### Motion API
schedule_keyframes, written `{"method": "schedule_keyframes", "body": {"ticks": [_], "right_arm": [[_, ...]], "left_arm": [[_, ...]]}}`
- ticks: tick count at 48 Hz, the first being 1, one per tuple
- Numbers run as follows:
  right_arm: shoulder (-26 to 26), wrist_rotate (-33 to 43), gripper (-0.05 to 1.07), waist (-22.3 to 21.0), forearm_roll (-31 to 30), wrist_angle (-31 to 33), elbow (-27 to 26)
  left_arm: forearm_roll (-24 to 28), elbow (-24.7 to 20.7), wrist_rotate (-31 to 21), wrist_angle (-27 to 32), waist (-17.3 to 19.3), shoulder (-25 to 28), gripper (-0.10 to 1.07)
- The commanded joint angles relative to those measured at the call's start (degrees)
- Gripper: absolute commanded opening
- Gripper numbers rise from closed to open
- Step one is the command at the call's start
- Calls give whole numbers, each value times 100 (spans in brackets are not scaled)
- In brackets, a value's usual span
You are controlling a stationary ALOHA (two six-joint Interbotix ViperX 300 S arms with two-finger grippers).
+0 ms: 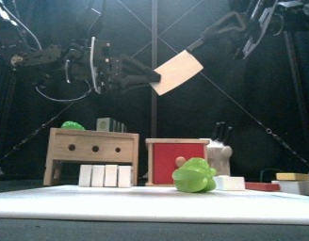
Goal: Grab cleaver with left hand
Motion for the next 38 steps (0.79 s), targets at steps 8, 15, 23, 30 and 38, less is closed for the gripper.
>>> {"method": "schedule_keyframes", "body": {"ticks": [8, 15, 23, 30, 38], "right_arm": [[220, 44, 48, 26, 378, 193, 193], [624, 26, 48, 176, 659, 501, 185], [940, 9, 48, 466, 642, 1125, -44], [870, 9, 48, 501, 563, 1450, -211], [870, 9, 49, 527, 659, 1503, -185]], "left_arm": [[18, 114, 26, -70, 26, -562, 43], [26, 264, 9, -62, 26, -879, 43], [114, 290, -105, 18, 18, -729, 42], [132, 264, -185, 193, 0, -422, 42], [132, 255, -185, 492, -44, -343, 42]]}}
